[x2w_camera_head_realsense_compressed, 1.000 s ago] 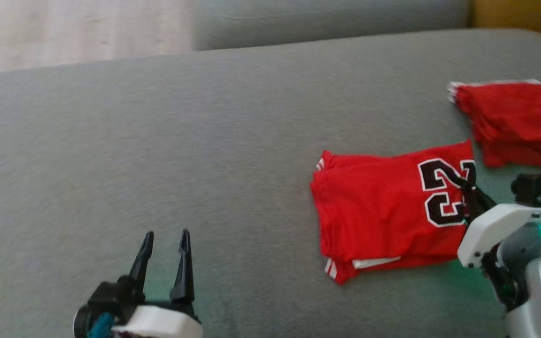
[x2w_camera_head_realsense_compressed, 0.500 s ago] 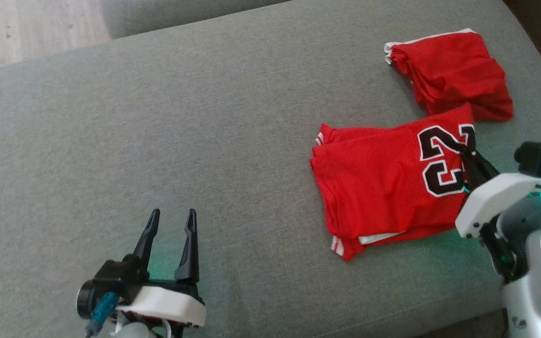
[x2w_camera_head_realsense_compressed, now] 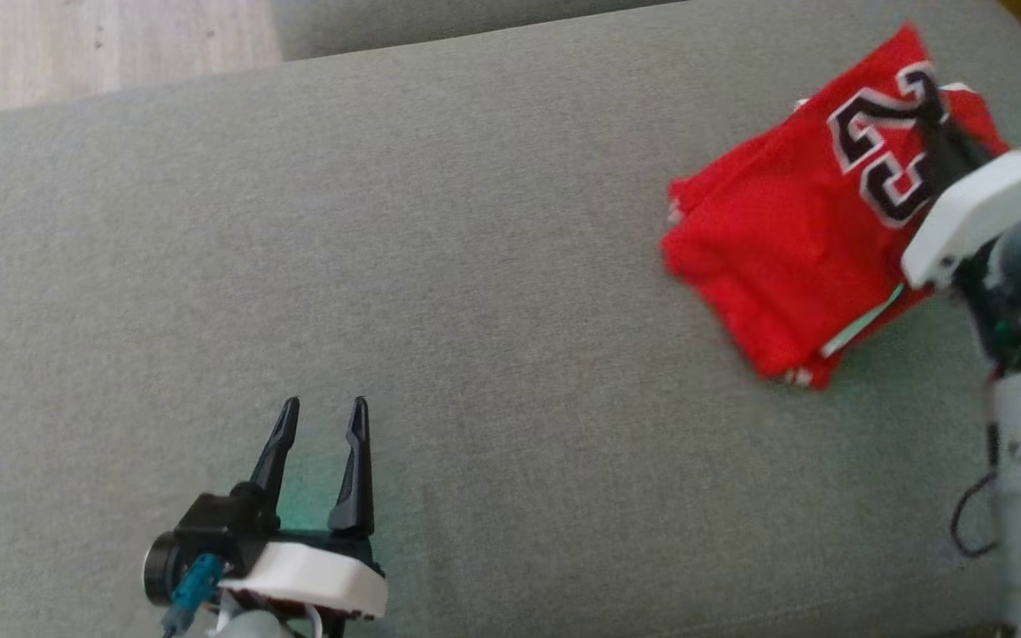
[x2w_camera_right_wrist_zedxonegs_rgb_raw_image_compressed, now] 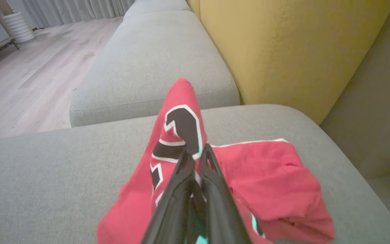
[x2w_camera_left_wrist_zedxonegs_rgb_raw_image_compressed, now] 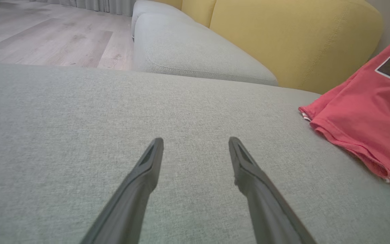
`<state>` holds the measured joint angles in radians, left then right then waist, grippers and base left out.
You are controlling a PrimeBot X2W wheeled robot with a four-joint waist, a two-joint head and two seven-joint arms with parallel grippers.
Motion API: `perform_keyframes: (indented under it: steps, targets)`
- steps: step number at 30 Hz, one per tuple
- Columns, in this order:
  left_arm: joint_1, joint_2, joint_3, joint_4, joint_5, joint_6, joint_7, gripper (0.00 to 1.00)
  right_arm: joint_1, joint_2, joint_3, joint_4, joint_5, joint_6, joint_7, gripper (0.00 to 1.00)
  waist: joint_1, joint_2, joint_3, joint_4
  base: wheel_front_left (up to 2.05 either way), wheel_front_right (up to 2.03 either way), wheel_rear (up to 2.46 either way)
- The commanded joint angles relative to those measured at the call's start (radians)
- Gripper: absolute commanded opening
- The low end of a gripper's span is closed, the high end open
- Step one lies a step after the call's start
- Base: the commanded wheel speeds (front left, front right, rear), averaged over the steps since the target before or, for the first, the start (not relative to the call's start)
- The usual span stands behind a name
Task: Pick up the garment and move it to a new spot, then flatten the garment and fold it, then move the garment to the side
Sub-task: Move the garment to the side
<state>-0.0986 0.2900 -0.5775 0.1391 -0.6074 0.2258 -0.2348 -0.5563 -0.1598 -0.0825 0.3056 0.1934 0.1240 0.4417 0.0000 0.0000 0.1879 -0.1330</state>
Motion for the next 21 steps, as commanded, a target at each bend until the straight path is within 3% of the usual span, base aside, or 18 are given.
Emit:
perform_keyframes:
  steps: [1, 15, 16, 17, 18, 21]
  targets:
    - [-0.026, 0.007, 0.038, -0.023, 0.003, 0.000, -0.012, 1.00, -0.053, -0.020, 0.001, -0.030, -0.003, 0.007, 0.007, 0.00, 0.0000, 0.0000, 0.003, 0.010, 0.00, 0.00, 0.00]
    - [-0.057, 0.004, 0.020, -0.027, 0.018, -0.005, -0.008, 1.00, -0.197, -0.245, -0.126, 0.110, -0.107, 0.007, 0.045, 0.00, 0.0000, 0.0000, 0.069, 0.078, 0.00, 0.00, 0.00]
    - [-0.059, 0.004, 0.019, -0.028, 0.018, -0.005, -0.008, 1.00, -0.198, -0.253, -0.139, 0.116, -0.128, 0.007, 0.038, 0.04, 0.0000, 0.0000, 0.073, 0.081, 0.00, 0.00, 0.00]
    - [-0.061, 0.005, 0.018, -0.029, 0.019, -0.005, -0.007, 1.00, -0.199, -0.259, -0.151, 0.122, -0.148, 0.007, 0.027, 0.55, 0.0000, 0.0000, 0.078, 0.084, 0.00, 0.00, 0.00]
    - [-0.063, 0.006, 0.017, -0.030, 0.020, -0.005, -0.006, 1.00, -0.200, -0.260, -0.165, 0.128, -0.163, 0.007, 0.015, 1.00, 0.0000, 0.0000, 0.081, 0.086, 0.00, 0.00, 0.00]
    - [-0.067, 0.009, 0.018, -0.032, 0.020, -0.004, -0.006, 1.00, -0.201, -0.243, -0.195, 0.142, -0.200, 0.007, -0.020, 1.00, 0.0000, 0.0000, 0.088, 0.088, 0.00, 0.00, 0.00]
